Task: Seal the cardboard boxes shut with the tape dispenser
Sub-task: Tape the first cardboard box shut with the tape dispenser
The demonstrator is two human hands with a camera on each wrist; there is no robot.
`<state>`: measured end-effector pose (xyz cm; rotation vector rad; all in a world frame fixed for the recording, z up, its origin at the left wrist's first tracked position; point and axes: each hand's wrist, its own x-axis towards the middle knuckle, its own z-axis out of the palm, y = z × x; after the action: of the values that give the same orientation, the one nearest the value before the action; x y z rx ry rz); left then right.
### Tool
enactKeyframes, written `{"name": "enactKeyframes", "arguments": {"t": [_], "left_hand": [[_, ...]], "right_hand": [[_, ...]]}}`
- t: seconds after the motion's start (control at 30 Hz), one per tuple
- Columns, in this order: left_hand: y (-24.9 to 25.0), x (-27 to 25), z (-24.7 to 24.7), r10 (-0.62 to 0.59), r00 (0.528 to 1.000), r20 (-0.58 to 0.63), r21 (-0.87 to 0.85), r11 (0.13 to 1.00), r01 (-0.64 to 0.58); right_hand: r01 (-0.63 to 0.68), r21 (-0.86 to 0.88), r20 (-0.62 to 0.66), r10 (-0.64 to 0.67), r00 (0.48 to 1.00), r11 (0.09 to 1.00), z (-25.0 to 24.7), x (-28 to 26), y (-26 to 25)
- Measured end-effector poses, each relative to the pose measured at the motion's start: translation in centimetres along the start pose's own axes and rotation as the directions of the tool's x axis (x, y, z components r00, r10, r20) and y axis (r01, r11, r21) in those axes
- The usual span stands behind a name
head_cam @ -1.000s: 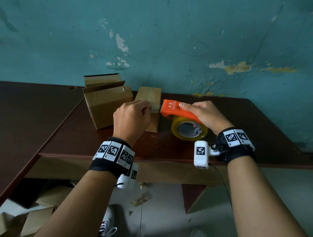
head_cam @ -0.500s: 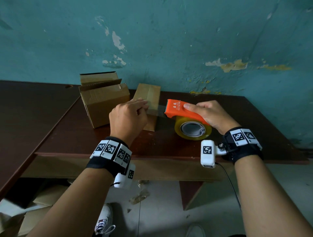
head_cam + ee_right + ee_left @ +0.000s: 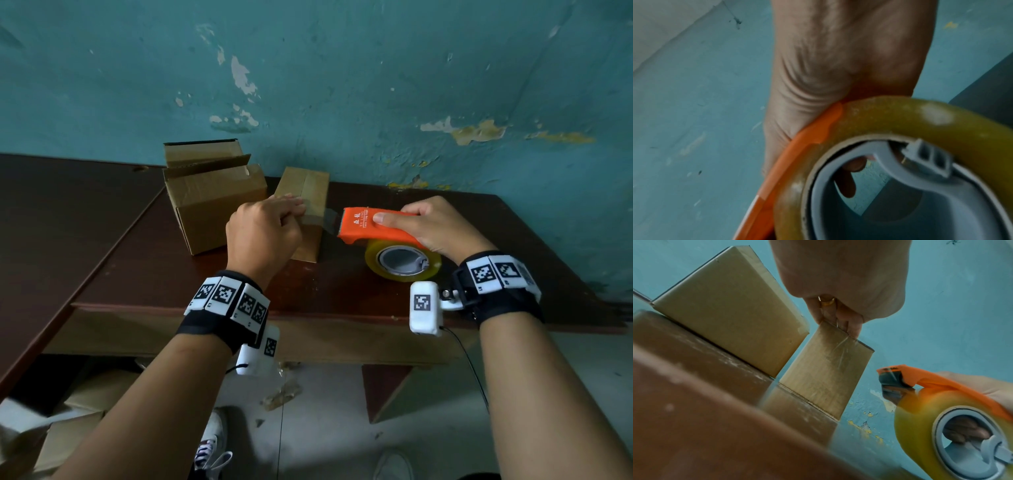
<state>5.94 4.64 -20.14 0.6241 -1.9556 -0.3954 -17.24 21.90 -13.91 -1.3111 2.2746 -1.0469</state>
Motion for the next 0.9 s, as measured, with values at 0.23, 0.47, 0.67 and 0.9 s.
{"name": "enactKeyframes", "arguments": {"t": [0.23, 0.47, 0.67, 0.9], "left_hand": [[0.3, -0.1, -0.2, 0.005, 1.000, 0.020, 0.000, 1.000, -0.005], [0.1, -0.1, 0.0, -0.005, 0.999, 0.032, 0.000, 1.000, 0.005], [0.3, -0.2, 0.0, -0.007, 0.999, 0.041, 0.023, 1.000, 0.006], [0.1, -0.3, 0.1, -0.015, 0.999, 0.042, 0.030, 0.999, 0.014]], "right_hand": [[-0.091, -0.176, 0.008, 0.094, 0.996, 0.980, 1.3, 1.1, -2.5], [-0.173, -0.122, 0.054, 0.180, 0.982, 0.977, 1.8, 1.2, -3.1], [-0.228, -0.094, 0.055, 0.234, 0.971, 0.969, 2.0, 0.9, -3.3], [-0.246, -0.095, 0.072, 0.253, 0.965, 0.965, 1.8, 1.0, -3.3]]}}
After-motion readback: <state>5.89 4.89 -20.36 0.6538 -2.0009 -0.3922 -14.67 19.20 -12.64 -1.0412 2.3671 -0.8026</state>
